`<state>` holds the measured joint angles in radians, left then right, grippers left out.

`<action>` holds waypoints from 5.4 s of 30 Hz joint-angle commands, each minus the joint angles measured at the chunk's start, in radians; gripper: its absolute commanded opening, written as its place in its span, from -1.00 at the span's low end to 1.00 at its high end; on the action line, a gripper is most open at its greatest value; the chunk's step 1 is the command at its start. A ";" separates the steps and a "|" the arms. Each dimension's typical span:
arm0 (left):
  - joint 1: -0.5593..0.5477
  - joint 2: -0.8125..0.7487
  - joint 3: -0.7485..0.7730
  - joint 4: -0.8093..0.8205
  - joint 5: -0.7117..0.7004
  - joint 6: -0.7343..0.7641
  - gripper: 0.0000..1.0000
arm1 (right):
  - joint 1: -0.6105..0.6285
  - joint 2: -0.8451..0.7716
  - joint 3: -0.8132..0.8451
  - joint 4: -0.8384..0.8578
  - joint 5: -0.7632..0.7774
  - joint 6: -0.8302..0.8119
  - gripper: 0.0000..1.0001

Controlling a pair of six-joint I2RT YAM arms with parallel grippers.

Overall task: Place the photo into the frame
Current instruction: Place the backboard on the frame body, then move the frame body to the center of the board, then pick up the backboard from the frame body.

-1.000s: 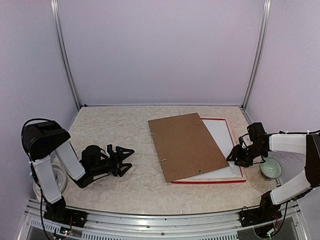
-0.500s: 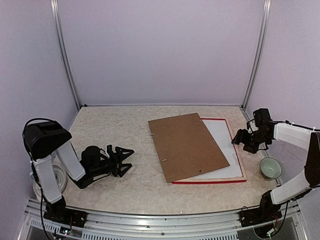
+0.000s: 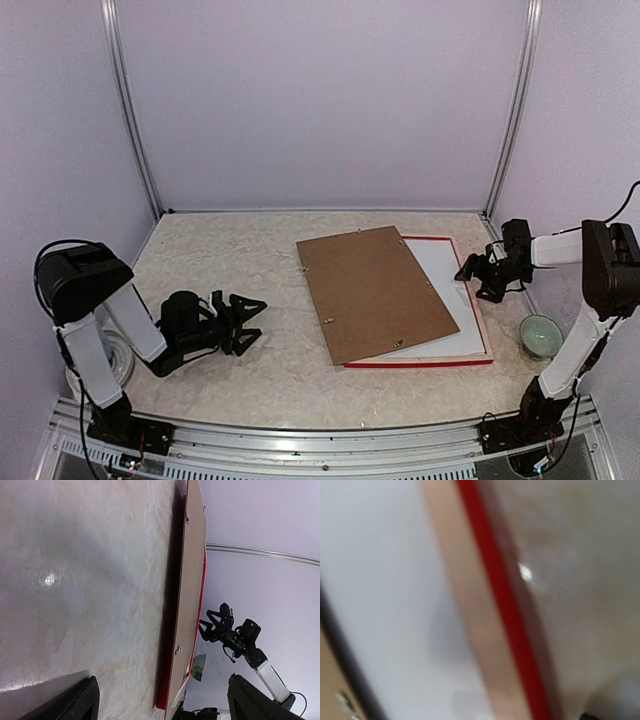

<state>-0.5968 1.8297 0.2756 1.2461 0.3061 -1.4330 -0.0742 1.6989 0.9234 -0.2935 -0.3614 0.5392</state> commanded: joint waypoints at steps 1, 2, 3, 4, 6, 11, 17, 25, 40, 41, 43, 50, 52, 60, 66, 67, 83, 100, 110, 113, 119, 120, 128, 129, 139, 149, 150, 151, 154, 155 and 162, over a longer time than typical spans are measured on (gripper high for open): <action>-0.006 -0.029 -0.009 -0.058 -0.017 0.029 0.76 | -0.006 0.044 0.034 0.095 -0.097 -0.011 0.71; -0.006 -0.030 -0.008 -0.061 -0.019 0.031 0.76 | -0.005 0.056 0.040 0.106 -0.119 -0.013 0.72; -0.004 -0.030 -0.005 -0.065 -0.019 0.033 0.76 | -0.006 0.069 0.044 0.119 -0.141 -0.016 0.72; -0.002 -0.031 -0.002 -0.075 -0.022 0.038 0.76 | -0.004 0.079 0.049 0.132 -0.160 -0.019 0.72; 0.006 -0.036 0.009 -0.103 -0.024 0.053 0.76 | 0.001 0.101 0.061 0.140 -0.183 -0.025 0.72; 0.043 -0.060 0.034 -0.192 -0.041 0.107 0.77 | 0.069 0.138 0.087 0.158 -0.217 -0.049 0.71; 0.095 -0.116 0.058 -0.323 -0.075 0.184 0.77 | 0.215 0.159 0.093 0.179 -0.190 -0.033 0.71; 0.202 -0.176 0.123 -0.515 -0.144 0.303 0.79 | 0.310 0.153 0.081 0.200 -0.116 -0.005 0.69; 0.209 -0.182 0.206 -0.607 -0.188 0.357 0.78 | 0.382 0.198 0.124 0.225 -0.088 -0.048 0.39; 0.207 -0.189 0.198 -0.607 -0.191 0.357 0.78 | 0.387 0.199 0.124 0.226 -0.088 -0.057 0.36; 0.207 -0.195 0.191 -0.606 -0.189 0.357 0.78 | 0.396 0.200 0.122 0.226 -0.088 -0.071 0.30; 0.200 -0.211 0.165 -0.595 -0.181 0.350 0.78 | 0.399 0.201 0.102 0.235 -0.081 -0.067 -0.02; 0.198 -0.212 0.163 -0.593 -0.183 0.348 0.78 | 0.400 0.204 0.102 0.234 -0.078 -0.067 -0.11; 0.197 -0.223 0.151 -0.589 -0.181 0.344 0.78 | 0.399 0.217 0.104 0.213 -0.058 -0.081 -0.40; 0.198 -0.255 0.138 -0.598 -0.185 0.345 0.78 | 0.402 0.214 0.099 0.196 -0.045 -0.098 -0.53; 0.199 -0.261 0.137 -0.600 -0.186 0.345 0.79 | 0.401 0.212 0.100 0.191 -0.047 -0.101 -0.56; 0.210 -0.392 0.090 -0.673 -0.222 0.345 0.79 | 0.473 0.126 0.012 0.184 -0.052 -0.120 -0.60; 0.232 -0.478 0.066 -0.753 -0.268 0.366 0.85 | 0.550 -0.091 -0.110 0.151 0.002 -0.019 -0.52; 0.247 -0.446 0.299 -0.899 -0.291 0.428 0.97 | 0.550 -0.236 0.029 -0.088 0.221 -0.030 0.45; 0.254 -0.401 0.376 -0.897 -0.269 0.433 0.97 | 0.550 -0.265 0.057 -0.104 0.194 -0.027 0.47; 0.258 -0.235 0.557 -0.872 -0.206 0.440 0.93 | 0.611 -0.203 0.104 -0.086 0.091 -0.015 0.47; 0.257 -0.206 0.584 -0.862 -0.200 0.438 0.92 | 0.630 -0.178 0.114 -0.081 0.081 -0.015 0.47; 0.225 0.009 0.844 -0.907 -0.179 0.459 0.88 | 0.684 0.009 0.163 0.023 -0.020 0.015 0.47; 0.220 0.028 0.877 -0.920 -0.179 0.467 0.88 | 0.685 0.030 0.170 0.032 -0.026 0.017 0.47; 0.188 0.215 1.044 -0.928 -0.156 0.515 0.85 | 0.692 0.104 0.111 0.131 -0.135 0.047 0.44; 0.175 0.304 1.091 -0.905 -0.124 0.518 0.83 | 0.705 0.058 -0.013 0.240 -0.210 0.074 0.37; 0.176 0.307 1.097 -0.907 -0.127 0.518 0.83 | 0.708 0.055 -0.021 0.247 -0.213 0.077 0.37; 0.176 0.311 1.103 -0.912 -0.131 0.519 0.83 | 0.709 0.053 -0.029 0.252 -0.215 0.081 0.36; 0.178 0.321 1.119 -0.920 -0.133 0.526 0.83 | 0.716 0.044 -0.060 0.281 -0.225 0.095 0.35; 0.178 0.324 1.123 -0.921 -0.134 0.528 0.83 | 0.717 0.039 -0.071 0.289 -0.229 0.100 0.35; 0.177 0.370 1.159 -0.922 -0.123 0.533 0.82 | 0.719 0.011 -0.125 0.360 -0.270 0.133 0.28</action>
<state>-0.4160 2.1509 1.4025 0.3218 0.1692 -0.9188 0.6281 1.7439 0.8314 0.0185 -0.5896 0.6426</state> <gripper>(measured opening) 0.913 0.646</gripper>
